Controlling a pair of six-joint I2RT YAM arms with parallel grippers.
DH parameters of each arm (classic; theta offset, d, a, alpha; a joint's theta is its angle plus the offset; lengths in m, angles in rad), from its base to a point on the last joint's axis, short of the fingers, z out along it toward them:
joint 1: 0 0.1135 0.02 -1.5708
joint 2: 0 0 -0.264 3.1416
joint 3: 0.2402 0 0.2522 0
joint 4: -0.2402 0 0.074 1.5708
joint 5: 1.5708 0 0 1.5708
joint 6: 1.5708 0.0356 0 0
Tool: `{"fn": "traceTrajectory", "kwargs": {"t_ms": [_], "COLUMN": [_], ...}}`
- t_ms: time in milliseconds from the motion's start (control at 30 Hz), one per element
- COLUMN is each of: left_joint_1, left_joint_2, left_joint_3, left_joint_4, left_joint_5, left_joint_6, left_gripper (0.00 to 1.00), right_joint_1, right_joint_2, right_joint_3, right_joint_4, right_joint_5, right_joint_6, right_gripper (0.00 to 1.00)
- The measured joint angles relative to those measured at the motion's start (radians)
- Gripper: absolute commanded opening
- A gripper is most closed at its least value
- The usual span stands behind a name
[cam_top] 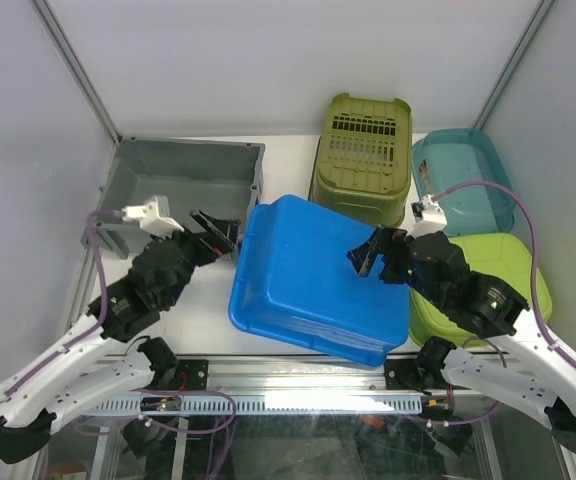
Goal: Turn the large container upside down
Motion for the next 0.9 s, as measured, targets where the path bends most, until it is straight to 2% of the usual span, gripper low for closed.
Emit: {"fn": "traceTrajectory", "kwargs": {"t_ms": [133, 233, 400, 500, 700, 900], "left_joint_1": [0.0, 0.018, 0.182, 0.225, 0.224, 0.243], "left_joint_2": [0.117, 0.264, 0.597, 0.706, 0.717, 0.764], "left_joint_3": [0.301, 0.494, 0.764, 0.81, 0.848, 0.793], "left_joint_4": [-0.186, -0.301, -0.502, -0.606, -0.844, -0.909], "left_joint_5": [-0.139, -0.206, -0.175, -0.143, -0.062, 0.06], "left_joint_6": [0.122, 0.199, 0.283, 0.328, 0.435, 0.463], "left_gripper": [0.99, 0.99, 0.99, 0.99, 0.99, 0.99], "right_joint_1": [0.0, 0.0, 0.0, 0.0, 0.0, 0.0], "right_joint_2": [0.0, 0.003, 0.023, 0.031, 0.033, 0.088], "right_joint_3": [-0.002, -0.006, -0.008, -0.008, -0.008, -0.008], "right_joint_4": [0.003, 0.01, 0.024, 0.029, 0.047, 0.078], "right_joint_5": [0.0, -0.003, -0.018, -0.026, -0.025, -0.035], "right_joint_6": [0.004, 0.008, 0.01, 0.011, 0.006, -0.001], "right_gripper": [0.97, 0.97, 0.97, 0.97, 0.97, 0.97]}}
